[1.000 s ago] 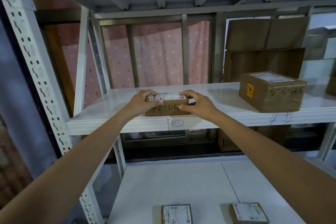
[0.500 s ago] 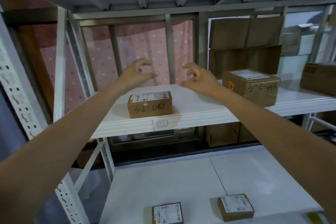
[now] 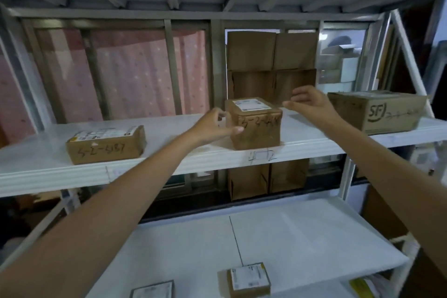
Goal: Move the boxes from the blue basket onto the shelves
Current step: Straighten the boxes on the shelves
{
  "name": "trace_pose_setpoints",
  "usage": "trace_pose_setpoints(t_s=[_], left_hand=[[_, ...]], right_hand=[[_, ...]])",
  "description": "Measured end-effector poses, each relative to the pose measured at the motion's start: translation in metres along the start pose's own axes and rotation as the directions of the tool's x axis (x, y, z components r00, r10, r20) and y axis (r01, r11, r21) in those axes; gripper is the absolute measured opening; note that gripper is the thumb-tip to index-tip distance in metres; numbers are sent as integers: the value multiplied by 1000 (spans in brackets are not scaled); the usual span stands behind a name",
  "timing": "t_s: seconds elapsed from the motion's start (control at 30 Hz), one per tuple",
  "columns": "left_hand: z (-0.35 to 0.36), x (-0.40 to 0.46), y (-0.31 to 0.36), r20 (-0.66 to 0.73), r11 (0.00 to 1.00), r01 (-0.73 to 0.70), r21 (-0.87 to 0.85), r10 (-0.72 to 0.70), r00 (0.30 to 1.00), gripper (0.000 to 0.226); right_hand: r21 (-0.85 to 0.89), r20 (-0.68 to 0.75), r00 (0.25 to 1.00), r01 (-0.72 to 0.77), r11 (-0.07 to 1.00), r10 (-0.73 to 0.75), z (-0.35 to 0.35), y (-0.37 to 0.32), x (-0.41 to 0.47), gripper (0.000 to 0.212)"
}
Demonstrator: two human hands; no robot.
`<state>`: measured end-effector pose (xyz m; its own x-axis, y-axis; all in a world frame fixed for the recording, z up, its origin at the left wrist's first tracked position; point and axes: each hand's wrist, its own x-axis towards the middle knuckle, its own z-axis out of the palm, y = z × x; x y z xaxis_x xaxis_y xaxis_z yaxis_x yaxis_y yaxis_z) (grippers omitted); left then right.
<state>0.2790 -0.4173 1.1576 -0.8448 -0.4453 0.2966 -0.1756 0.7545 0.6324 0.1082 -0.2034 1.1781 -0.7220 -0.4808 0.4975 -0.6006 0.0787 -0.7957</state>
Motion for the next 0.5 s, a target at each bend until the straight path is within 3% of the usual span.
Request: trace_pose_setpoints(t_s=[0.13, 0.23, 0.5], left_hand=[[30, -2, -6, -8, 995, 91, -42, -92, 996, 88], [40, -9, -11, -18, 985, 163, -54, -165, 986, 77], [47, -13, -12, -89, 977, 193, -86, -201, 976, 32]], right_hand=[[72, 275, 962, -10, 997, -11, -3, 38, 1, 54], [53, 430, 902, 12, 999, -34, 10, 54, -3, 59], [-69, 391, 920, 67, 995, -35, 31, 77, 7, 42]])
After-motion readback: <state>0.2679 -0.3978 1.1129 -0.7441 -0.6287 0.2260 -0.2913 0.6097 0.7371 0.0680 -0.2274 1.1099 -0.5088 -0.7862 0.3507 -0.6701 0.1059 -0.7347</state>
